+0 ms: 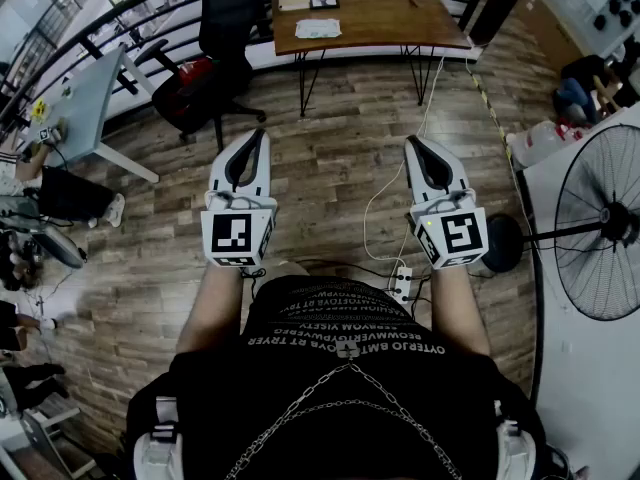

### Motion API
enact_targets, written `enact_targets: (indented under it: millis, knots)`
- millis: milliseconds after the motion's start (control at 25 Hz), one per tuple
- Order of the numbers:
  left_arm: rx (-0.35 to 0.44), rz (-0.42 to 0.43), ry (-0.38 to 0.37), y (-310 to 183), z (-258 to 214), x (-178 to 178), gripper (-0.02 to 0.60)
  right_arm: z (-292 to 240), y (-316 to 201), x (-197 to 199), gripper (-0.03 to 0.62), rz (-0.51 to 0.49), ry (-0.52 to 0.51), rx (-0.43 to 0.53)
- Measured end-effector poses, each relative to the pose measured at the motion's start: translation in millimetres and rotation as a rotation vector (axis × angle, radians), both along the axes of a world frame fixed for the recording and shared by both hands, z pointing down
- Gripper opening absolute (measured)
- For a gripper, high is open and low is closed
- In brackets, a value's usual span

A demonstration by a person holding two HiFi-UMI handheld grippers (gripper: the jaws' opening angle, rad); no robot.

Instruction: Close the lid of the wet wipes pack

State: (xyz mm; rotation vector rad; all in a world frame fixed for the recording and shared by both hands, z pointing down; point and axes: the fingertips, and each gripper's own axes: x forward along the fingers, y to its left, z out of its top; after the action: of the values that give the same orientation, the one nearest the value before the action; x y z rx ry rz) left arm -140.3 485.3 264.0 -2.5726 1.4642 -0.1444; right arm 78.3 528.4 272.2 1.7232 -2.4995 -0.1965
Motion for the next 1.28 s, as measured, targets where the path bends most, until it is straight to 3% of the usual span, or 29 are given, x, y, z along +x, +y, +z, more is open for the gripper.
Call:
enact_targets:
  millis: [360,560,880,1000,1280]
  knots:
    - [0.043,0.023,-0.008,-6,-9,-4,0.029,3,-7,-15,0.014,-0.015,-0.017,0.025]
    - [0.018,0.012,0.003,-17,2,-13,0.029,9,-19,-22,0.015,-0.026,-0.019,0.013]
    - [-0.019,0.002,0.001,-72,31,-33,0.029,24,-72,-45,0.018,-0.032,-0.016,-0.015]
    - [-0.025,0.011,-0.008,-106,34,-39,0.029,26,-104,-52,0.081,-0.034,-0.026,-0.024]
    - [-0.05,0.043,-0.018,-185,44,-44,0.029,34,-178,-59,0.119,-0.009,-0.042,-0.05]
